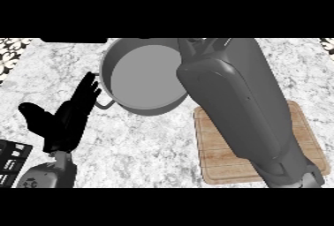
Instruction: Pick the tomato from the cutting board and place it in the pot
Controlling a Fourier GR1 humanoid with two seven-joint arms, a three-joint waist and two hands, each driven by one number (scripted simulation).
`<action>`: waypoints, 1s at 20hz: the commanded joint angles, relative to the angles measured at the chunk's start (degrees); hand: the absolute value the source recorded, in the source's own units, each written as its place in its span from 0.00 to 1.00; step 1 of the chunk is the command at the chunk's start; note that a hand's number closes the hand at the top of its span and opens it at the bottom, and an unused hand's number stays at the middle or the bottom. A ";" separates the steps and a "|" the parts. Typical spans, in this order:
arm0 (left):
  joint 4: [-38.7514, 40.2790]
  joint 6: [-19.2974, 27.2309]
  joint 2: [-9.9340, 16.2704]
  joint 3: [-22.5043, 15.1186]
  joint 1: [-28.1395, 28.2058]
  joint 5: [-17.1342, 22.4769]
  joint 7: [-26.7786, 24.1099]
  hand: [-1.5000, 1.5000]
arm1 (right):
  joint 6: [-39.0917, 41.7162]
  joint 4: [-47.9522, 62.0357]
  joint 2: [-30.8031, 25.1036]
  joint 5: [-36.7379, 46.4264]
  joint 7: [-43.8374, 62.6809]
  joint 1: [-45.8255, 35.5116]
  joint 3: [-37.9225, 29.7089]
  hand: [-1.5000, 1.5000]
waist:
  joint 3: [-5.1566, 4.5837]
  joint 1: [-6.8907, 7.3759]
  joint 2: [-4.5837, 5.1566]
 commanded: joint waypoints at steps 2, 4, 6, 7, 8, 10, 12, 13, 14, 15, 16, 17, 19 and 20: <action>4.27 -0.25 -0.42 0.66 -1.98 -0.36 -2.38 0.50 | -9.08 11.63 0.04 -2.74 0.15 -3.39 4.34 1.00 | -0.01 0.03 0.10; 0.94 2.12 -2.30 -1.51 -0.75 -2.26 -1.10 0.50 | -6.48 18.08 0.05 -1.38 -5.96 -6.47 -1.39 1.00 | 0.02 -0.02 0.13; 2.52 0.70 -0.50 0.15 -2.78 -1.09 0.82 0.50 | -11.23 20.81 0.05 -2.13 -6.76 -4.55 4.34 1.00 | 0.01 0.19 0.18; 1.37 -1.07 0.58 1.34 -0.88 0.85 0.31 0.50 | -8.08 22.65 0.05 -2.01 -7.75 -7.65 2.73 1.00 | 0.00 0.22 0.11; 0.43 1.21 -0.80 -0.70 -1.59 -1.85 0.81 0.50 | -10.12 26.03 0.05 -0.57 -12.34 -3.91 3.79 1.00 | 0.01 0.59 0.39; 1.72 -1.57 -0.55 -0.15 -0.84 0.75 -1.31 0.50 | -11.43 29.01 0.05 -8.81 -8.75 -5.65 -0.16 1.00 | -0.02 1.44 0.53; 0.90 0.68 -2.09 -2.61 -1.75 -2.10 0.11 0.50 | -14.71 29.63 0.05 -13.02 -6.34 -4.21 0.78 0.00 | 0.02 1.46 0.36; 0.81 -2.08 -0.58 -0.66 0.97 0.93 -1.20 0.50 | -16.84 31.74 0.05 -15.16 -6.43 -3.89 3.25 0.00 | -0.03 2.44 0.46; 4.37 -1.11 -0.66 0.39 -1.15 -0.04 -2.56 0.50 | -14.74 31.63 0.05 -17.56 -4.45 -5.05 2.37 0.00 | -0.03 1.49 0.39; 2.48 -0.67 -1.08 -0.39 0.52 -0.53 -2.63 0.50 | -15.21 34.20 0.05 -18.45 -7.17 -4.38 1.24 0.00 | -0.01 1.81 0.48; 2.53 -0.42 -2.18 -2.28 -1.54 -1.46 -2.27 0.50 | -17.32 34.67 0.05 -21.83 -8.17 -3.85 2.14 0.00 | 0.00 2.36 0.62; -0.11 -0.33 -1.51 -2.62 1.29 -2.05 -1.52 0.50 | -17.30 37.04 0.05 -22.19 -9.53 -4.87 0.98 0.00 | 0.01 2.45 0.53; 3.24 -0.51 -2.65 -2.96 -0.17 -1.98 -3.42 0.50 | -22.04 37.32 0.05 -25.83 -12.37 -4.64 0.04 0.00 | -0.01 2.58 0.87; 2.91 -1.68 -0.90 -0.76 0.25 -0.53 -3.84 0.50 | -23.84 36.03 0.05 -28.15 -10.69 -6.02 0.24 0.00 | -0.01 2.62 0.61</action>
